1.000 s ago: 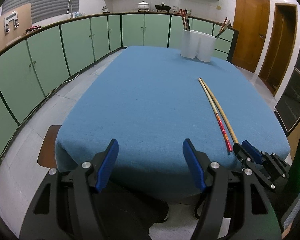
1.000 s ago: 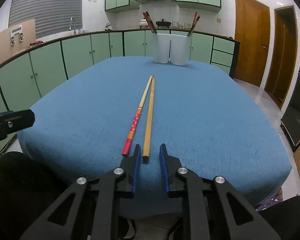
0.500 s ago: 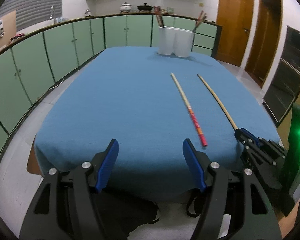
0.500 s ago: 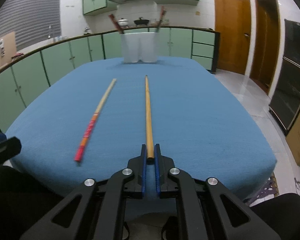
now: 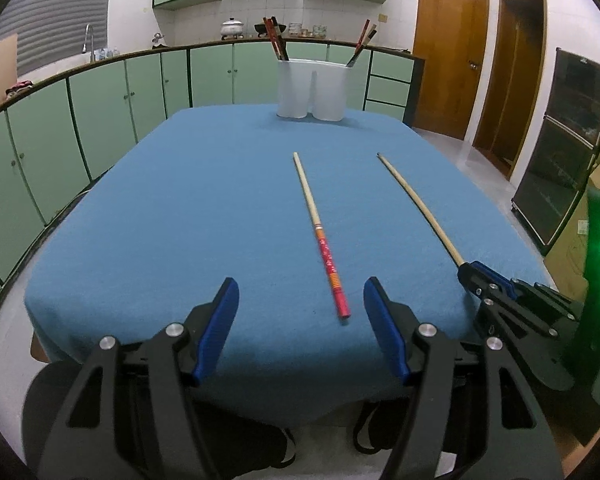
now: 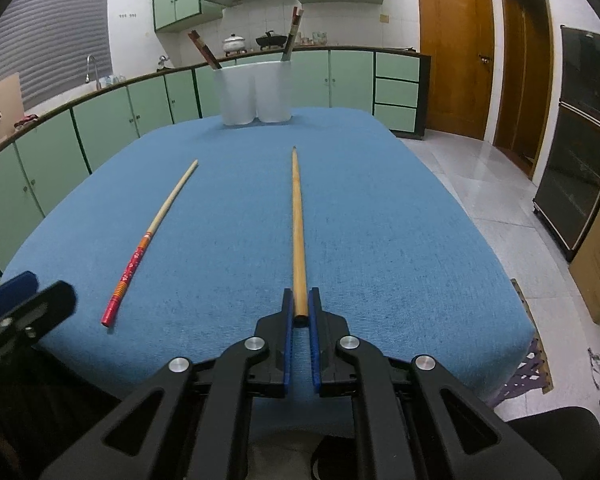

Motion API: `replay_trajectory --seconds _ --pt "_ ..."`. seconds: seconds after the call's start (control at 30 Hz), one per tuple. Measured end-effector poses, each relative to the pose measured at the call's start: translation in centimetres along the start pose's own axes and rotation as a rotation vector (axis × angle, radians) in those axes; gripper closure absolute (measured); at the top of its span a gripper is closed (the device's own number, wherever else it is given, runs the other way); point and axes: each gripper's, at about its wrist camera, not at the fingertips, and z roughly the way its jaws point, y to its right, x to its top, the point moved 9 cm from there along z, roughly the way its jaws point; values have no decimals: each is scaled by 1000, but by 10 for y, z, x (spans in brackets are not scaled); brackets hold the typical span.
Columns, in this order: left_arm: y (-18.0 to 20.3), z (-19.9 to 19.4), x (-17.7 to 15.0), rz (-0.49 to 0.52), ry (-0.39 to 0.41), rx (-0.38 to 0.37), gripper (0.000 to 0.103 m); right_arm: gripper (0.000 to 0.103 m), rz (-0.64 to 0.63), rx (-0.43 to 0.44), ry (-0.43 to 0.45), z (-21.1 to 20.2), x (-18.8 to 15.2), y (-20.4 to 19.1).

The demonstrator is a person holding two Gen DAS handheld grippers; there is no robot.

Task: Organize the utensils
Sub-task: 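Return both open tools to the remaining red and wooden chopsticks, then grasp the red-patterned chopstick with the left tool while the right tool grasps the plain wooden chopstick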

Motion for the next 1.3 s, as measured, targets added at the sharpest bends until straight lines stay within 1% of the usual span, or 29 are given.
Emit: replay_trajectory --seconds 0.17,0.37,0.5,0.57,0.63,0.67,0.7,0.73,0.77,0.8,0.83,0.9,1.07,1.23,1.3 --pt "9 9 -2 9 2 5 41 96 3 -2 19 -1 -1 6" --pt "13 27 -11 13 -36 34 44 96 -1 -7 28 -2 -2 12" --pt "17 32 -9 26 -24 62 45 96 0 -4 29 -1 -2 12" --pt "18 33 -8 28 -15 63 51 96 -4 -7 30 -2 -2 11" --pt "20 33 -7 33 -6 52 73 96 -7 -6 30 -1 -3 11" --pt "20 32 -6 27 -6 43 77 96 -8 -6 30 -1 -3 11" --pt "19 31 -5 20 -4 38 84 96 -11 -8 30 -1 -2 11" --pt "18 31 -5 18 -2 39 89 96 -16 -10 31 -1 -2 11" --pt "17 30 -4 13 0 39 91 96 -21 -13 32 -1 -2 10" --pt "16 29 -4 9 0 33 98 96 -24 -14 32 -1 -2 9" --pt "16 29 -3 12 4 32 100 96 -25 -14 29 -1 -2 9" --pt "18 24 2 19 17 24 103 96 -24 -9 17 -1 0 8" --pt "17 6 19 16 52 -5 103 96 -20 7 1 -10 9 6" --pt "8 -16 47 17 103 -9 103 96 -88 0 25 -38 45 2" --pt "7 -24 60 21 125 -16 103 96 -93 2 37 -49 64 4"
